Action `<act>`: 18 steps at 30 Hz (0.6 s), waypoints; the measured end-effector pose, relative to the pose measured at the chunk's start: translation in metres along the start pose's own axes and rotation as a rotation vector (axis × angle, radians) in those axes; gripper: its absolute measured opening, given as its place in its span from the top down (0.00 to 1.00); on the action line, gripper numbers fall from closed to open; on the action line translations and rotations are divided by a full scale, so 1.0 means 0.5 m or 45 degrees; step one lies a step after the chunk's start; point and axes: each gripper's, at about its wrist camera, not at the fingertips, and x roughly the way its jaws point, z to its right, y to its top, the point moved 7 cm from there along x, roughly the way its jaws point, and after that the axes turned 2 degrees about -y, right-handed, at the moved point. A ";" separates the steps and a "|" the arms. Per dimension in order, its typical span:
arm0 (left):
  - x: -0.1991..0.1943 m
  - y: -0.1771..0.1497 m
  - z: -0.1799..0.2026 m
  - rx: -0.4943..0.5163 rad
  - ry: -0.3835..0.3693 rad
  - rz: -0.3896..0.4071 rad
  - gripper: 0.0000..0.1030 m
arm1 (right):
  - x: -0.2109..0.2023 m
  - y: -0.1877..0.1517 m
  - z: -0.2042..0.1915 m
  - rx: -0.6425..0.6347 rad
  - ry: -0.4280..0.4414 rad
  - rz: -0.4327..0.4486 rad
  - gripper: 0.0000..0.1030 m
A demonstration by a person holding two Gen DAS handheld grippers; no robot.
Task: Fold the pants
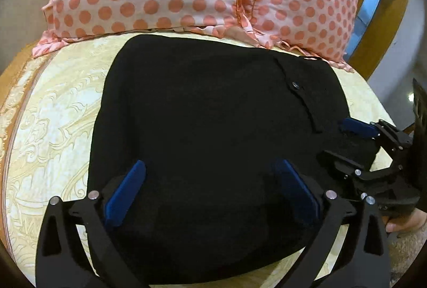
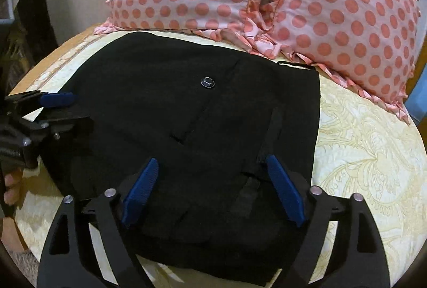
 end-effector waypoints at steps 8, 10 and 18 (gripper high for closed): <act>-0.146 -0.059 -0.093 -0.103 0.263 0.182 0.02 | -0.104 -0.087 0.187 0.535 -0.234 0.081 0.03; -0.177 -0.090 -0.118 -0.157 0.286 0.206 0.02 | -0.121 -0.117 0.192 0.581 -0.227 0.089 0.03; -0.214 -0.202 -0.071 -0.080 0.267 0.239 0.02 | -0.169 -0.176 0.016 0.325 -0.134 0.203 0.03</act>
